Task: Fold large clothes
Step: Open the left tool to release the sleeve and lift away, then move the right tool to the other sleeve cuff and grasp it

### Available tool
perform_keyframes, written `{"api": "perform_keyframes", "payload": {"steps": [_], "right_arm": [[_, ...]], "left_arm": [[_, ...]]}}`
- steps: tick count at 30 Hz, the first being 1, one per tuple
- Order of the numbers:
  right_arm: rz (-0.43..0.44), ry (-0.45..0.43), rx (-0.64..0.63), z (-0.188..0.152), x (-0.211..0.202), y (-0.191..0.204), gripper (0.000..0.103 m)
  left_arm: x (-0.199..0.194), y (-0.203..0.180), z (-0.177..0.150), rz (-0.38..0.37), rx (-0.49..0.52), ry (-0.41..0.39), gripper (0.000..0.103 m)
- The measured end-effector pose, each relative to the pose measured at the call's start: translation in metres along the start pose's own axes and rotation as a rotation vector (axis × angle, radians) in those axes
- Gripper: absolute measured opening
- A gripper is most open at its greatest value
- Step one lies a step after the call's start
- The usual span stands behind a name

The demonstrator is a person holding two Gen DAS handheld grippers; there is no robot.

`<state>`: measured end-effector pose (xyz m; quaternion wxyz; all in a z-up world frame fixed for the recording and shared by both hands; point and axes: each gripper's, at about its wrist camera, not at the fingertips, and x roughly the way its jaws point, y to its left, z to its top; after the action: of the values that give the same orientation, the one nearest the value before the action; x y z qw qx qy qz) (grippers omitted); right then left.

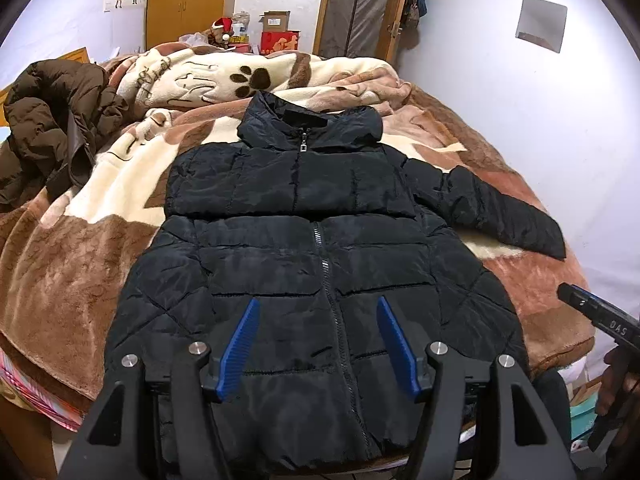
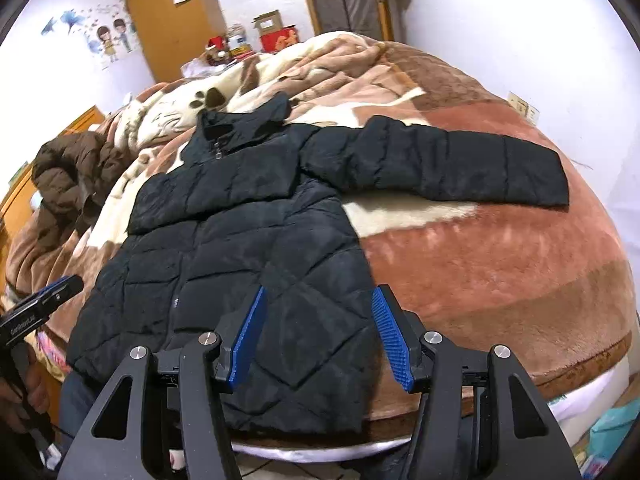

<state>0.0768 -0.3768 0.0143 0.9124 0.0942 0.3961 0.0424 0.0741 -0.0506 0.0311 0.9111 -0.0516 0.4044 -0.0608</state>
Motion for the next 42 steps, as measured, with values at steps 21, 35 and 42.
{"api": "perform_keyframes", "payload": {"steps": [21,35,42], "right_arm": [[-0.123,0.044,0.330,0.047,0.093,-0.156,0.061],[-0.090,-0.072,0.621,0.076,0.135,-0.259,0.064],[-0.150,-0.098,0.702,0.087,0.135,-0.270,0.045]], "left_arm": [[0.089,-0.008,0.048,0.037,0.009,0.060,0.064],[0.140,0.005,0.057,0.077,-0.028,0.108,0.064],[0.141,0.015,0.052,0.085,-0.058,0.122,0.064]]}}
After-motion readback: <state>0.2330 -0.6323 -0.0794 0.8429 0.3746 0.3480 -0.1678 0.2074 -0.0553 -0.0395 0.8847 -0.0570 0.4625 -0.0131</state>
